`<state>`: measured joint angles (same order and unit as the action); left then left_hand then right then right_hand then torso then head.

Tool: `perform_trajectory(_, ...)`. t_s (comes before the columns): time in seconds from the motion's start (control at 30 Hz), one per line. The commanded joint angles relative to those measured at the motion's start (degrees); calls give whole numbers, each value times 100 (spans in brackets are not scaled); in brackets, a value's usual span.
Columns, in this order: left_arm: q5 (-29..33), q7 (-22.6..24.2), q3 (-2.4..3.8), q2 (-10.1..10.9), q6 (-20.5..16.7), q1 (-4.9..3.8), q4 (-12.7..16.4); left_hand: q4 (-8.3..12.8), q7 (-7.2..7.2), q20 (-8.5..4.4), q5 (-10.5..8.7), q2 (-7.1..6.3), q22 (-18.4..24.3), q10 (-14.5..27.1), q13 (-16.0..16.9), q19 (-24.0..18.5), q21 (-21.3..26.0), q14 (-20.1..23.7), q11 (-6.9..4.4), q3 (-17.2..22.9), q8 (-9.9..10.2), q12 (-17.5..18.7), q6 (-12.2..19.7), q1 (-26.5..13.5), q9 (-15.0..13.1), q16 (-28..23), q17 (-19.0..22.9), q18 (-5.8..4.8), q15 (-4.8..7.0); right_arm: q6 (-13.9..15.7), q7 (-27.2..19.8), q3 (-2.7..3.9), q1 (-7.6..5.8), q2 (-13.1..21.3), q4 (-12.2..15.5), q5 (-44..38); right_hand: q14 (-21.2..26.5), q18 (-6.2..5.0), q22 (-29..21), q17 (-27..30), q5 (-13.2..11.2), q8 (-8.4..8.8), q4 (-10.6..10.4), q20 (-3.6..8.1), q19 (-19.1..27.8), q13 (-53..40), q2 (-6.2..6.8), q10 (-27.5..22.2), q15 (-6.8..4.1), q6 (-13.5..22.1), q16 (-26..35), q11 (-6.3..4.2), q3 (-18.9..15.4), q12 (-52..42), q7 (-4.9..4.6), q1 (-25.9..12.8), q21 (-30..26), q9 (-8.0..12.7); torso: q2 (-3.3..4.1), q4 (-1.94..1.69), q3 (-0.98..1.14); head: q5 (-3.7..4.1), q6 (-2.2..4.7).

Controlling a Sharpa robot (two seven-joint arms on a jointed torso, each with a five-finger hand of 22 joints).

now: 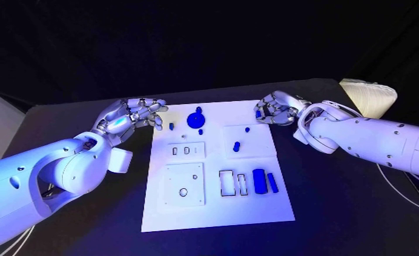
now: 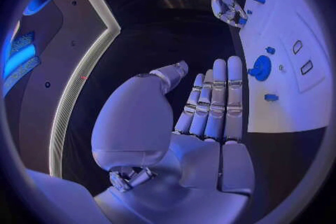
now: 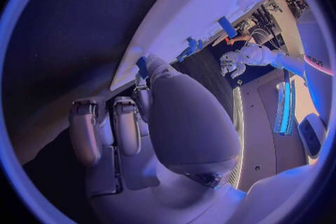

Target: Assemble the parts on the task board

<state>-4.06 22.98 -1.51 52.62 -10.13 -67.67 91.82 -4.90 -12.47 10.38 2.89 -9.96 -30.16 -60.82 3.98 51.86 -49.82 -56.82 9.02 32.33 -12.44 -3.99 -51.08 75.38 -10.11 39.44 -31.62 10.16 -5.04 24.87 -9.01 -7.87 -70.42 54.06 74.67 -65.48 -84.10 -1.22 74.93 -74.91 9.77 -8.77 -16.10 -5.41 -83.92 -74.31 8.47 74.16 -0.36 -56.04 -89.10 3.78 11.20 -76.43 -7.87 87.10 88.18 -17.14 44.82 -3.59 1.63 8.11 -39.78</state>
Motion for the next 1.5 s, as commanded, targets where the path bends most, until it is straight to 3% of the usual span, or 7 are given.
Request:
perform_trajectory(0.03,-25,22,3,-3,105,-1,7,10,-2,0,15,27,-5,26,-3,-30,-11,48,-2,39,21,8,35,-6,-5,32,9,33,-2,-90,-62,-1,7,-10,-4,17,-533,80,1368,-1277,-9,-58,2,40,-541,-10,-47,1,-57,-68,-2,-60,75,-42,14,0,34,-15,-2,-1,0,4,-1)
perform_trajectory(0.4,-26,12,3,-1,104,-1,3,10,-6,1,14,25,-9,29,-3,-37,-18,52,0,38,23,9,37,-11,-5,34,10,33,-4,-49,-34,0,10,-13,-1,17,-534,82,1378,-1278,-7,-319,25,113,-546,-27,-66,31,-134,-241,-1,-146,339,-48,114,-45,43,-96,-2,1,7,8,-13)
perform_trajectory(0.7,-26,9,2,-3,108,-1,1,10,-6,1,14,25,-9,29,-3,-37,-18,52,0,38,23,9,37,-11,-5,34,10,33,-4,231,90,0,10,-11,58,10,-534,87,1394,-1277,-11,-509,79,156,-554,-50,-78,67,-177,-296,1,-192,528,-62,166,-68,58,-168,-3,3,8,11,-8)
perform_trajectory(0.9,-26,10,2,-3,108,-1,0,10,-6,1,14,25,-9,29,-3,-37,-18,52,0,38,23,9,37,-11,-5,34,10,33,-4,514,420,5,-7,34,277,16,-535,86,1391,-1280,-56,-583,76,170,-553,-75,-60,103,-190,-296,0,-205,574,-84,178,-134,55,-196,-16,13,-2,9,7)
perform_trajectory(1.0,-26,9,2,-5,103,-1,-8,10,-6,1,14,25,-9,29,-3,-37,-18,52,0,38,23,9,37,-11,-5,34,10,33,-4,648,740,9,-88,81,502,2,-534,85,1388,-1276,-107,-618,68,176,-552,-73,-50,106,-194,-280,2,-208,598,-81,179,-182,51,-209,-18,16,-9,8,21)
perform_trajectory(1.27,-26,7,2,-25,94,-1,-27,14,-9,3,15,23,-17,35,-3,-49,-31,58,3,41,26,10,43,-11,-5,39,14,33,-6,824,1542,12,-340,78,1161,-167,-531,84,1384,-1260,-131,-640,66,180,-550,-71,-52,107,-197,-270,9,-210,620,-78,182,-205,46,-216,-67,41,-65,-45,27)
perform_trajectory(1.5,-25,0,2,-59,88,-2,-30,14,-9,3,15,23,-17,35,-3,-49,-31,58,3,41,26,10,43,-11,-5,39,14,33,-6,839,2140,3,-377,-289,1673,-421,-530,83,1382,-1256,-90,-669,57,183,-549,-72,-42,113,-200,-255,11,-212,644,-77,184,-247,44,-225,-120,62,-125,-113,4)
